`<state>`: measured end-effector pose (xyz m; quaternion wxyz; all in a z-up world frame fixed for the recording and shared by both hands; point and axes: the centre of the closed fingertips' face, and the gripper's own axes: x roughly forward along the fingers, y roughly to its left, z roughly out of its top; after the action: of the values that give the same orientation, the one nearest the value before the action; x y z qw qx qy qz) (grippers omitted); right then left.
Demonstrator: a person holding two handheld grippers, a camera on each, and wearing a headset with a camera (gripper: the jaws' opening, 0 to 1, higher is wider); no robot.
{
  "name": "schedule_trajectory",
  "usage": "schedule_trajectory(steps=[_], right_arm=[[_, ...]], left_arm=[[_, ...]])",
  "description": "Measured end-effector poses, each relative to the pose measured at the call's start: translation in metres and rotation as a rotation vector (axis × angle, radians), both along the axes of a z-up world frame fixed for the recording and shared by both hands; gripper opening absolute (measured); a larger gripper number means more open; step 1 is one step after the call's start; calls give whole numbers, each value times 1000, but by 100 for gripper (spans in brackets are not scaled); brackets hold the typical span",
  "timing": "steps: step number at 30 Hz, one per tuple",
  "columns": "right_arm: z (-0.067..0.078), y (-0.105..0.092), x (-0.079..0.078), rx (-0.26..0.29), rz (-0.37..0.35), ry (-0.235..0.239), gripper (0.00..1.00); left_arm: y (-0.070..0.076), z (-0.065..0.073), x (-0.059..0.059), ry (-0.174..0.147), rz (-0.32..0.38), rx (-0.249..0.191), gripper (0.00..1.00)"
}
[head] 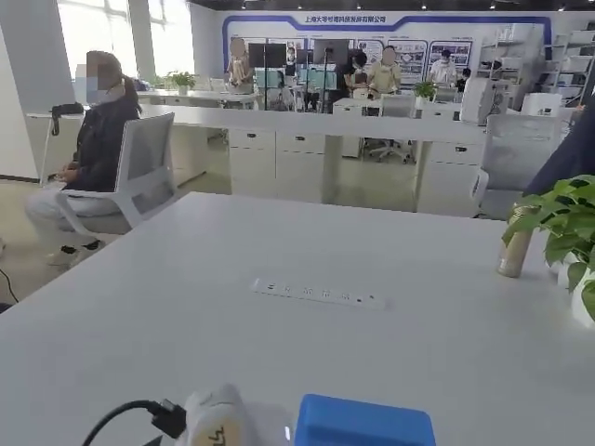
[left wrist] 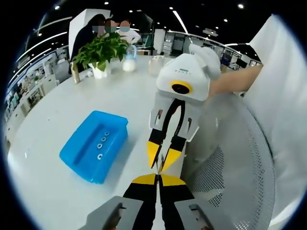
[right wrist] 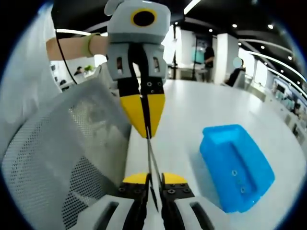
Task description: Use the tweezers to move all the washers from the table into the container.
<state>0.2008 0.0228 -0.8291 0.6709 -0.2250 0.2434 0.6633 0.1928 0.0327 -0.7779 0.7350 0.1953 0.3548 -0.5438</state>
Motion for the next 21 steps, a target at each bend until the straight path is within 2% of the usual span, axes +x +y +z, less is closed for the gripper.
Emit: schedule_trajectory(steps=[4, 6, 11, 15, 17, 21], right_arm=[[-10, 0, -3, -28, 7, -6, 5], [-12, 1, -2, -39, 10, -12, 5], [-18, 4, -1, -49, 15, -5, 5], [-24, 5, 0, -42, 2, 24, 6], [-25, 6, 0, -38, -5, 32, 7], [-24, 4, 0, -20, -28, 64, 8]], left_arm=[[4, -12, -1, 8, -40, 56, 0], [8, -19, 0, 2, -57, 101, 0], [16, -30, 1, 20, -62, 131, 0], [21, -40, 1, 49, -56, 140, 0], [22, -44, 1, 73, -40, 142, 0], [25, -55, -1, 92, -50, 176, 0]])
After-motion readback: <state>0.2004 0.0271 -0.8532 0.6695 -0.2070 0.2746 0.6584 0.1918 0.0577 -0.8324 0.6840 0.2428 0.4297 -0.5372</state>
